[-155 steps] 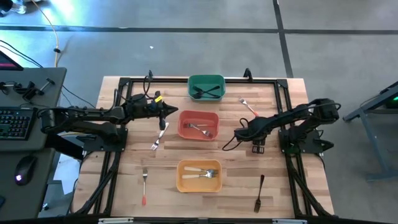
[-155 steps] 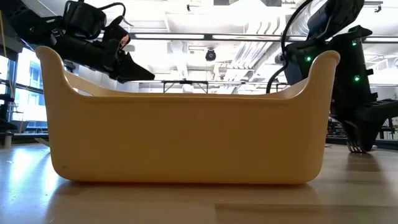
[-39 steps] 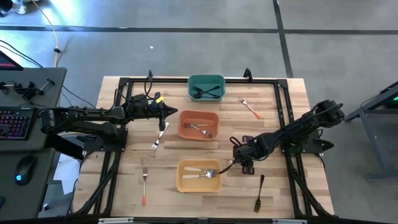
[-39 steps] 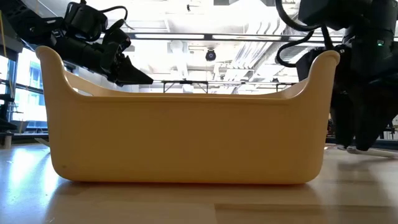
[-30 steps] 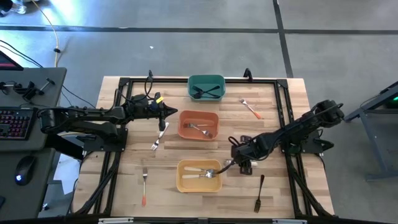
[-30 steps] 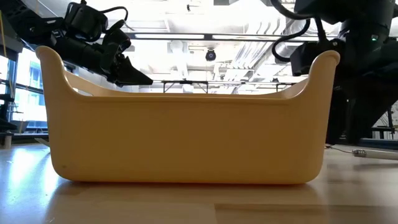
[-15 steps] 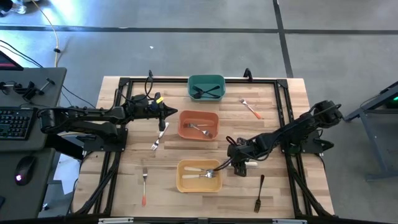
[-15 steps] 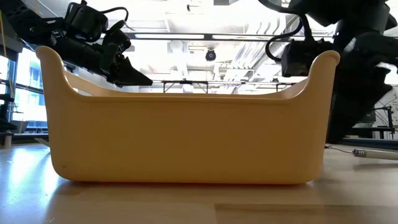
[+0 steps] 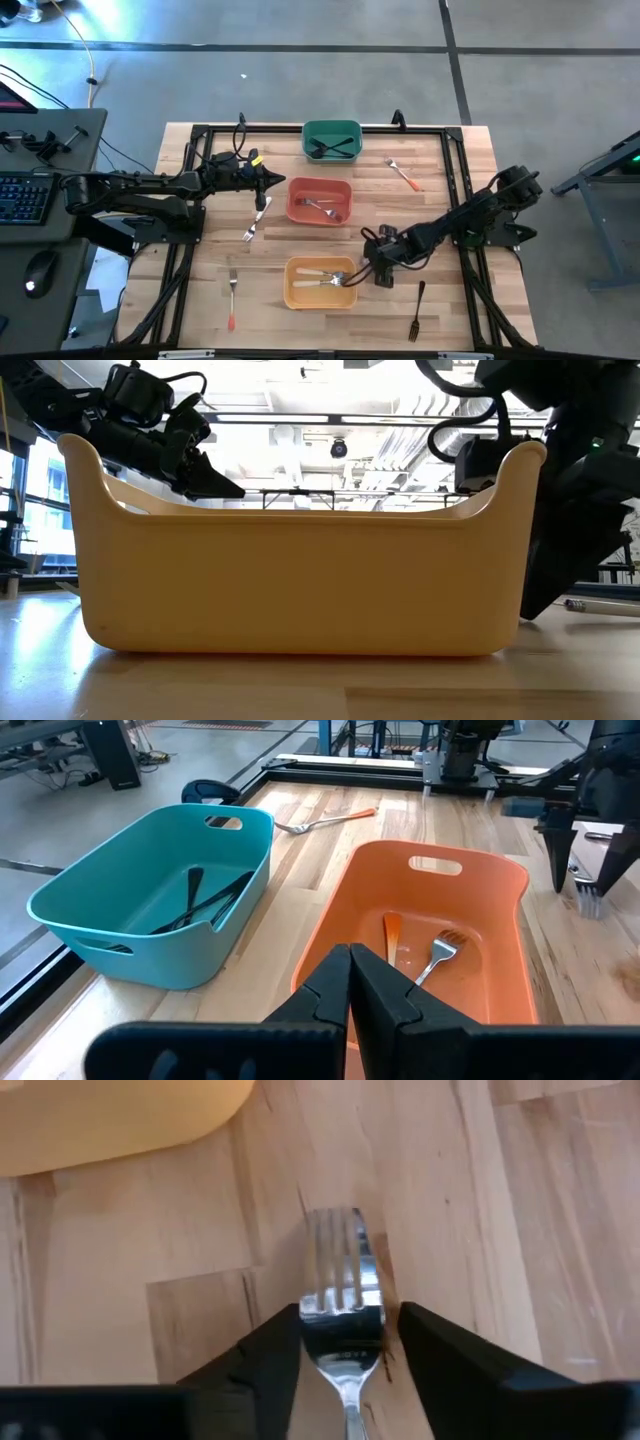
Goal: Sort silverware by color (type)
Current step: Put the white fork into the yellow bin
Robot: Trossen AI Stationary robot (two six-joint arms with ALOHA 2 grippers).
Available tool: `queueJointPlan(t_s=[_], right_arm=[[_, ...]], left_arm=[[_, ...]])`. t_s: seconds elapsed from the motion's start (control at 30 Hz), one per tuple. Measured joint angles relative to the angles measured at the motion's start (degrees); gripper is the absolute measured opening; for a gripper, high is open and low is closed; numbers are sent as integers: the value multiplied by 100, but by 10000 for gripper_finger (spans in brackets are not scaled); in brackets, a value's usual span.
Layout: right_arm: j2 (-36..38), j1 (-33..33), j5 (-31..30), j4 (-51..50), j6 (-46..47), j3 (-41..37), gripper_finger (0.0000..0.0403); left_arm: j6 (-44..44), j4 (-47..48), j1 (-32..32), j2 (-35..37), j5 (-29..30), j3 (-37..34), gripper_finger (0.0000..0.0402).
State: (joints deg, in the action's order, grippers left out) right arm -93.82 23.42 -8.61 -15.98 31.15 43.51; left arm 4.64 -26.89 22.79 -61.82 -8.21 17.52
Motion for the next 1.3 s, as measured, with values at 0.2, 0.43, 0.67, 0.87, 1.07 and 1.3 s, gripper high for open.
queueJointPlan(t_s=[0.2,0.43,0.67,0.87,1.07,1.3], right_arm=[[13,-9,-25,-85,18,5,72],[168,-15,48,-304,190,-10,3],[444,-1,-12,-1060,479,342,0],[452,74,-164,-1990,614,1106,0],[445,72,-168,-2036,1362,1266,26],[276,-73,-129,-2113,1490,1257,138]], left_arm=[[-2,2,0,0,2,0,1],[-11,4,-2,2,0,0,1],[-11,11,0,0,0,0,1],[-11,13,-2,1,0,0,1],[-13,16,-1,0,2,0,1],[-13,32,-2,0,2,0,1]])
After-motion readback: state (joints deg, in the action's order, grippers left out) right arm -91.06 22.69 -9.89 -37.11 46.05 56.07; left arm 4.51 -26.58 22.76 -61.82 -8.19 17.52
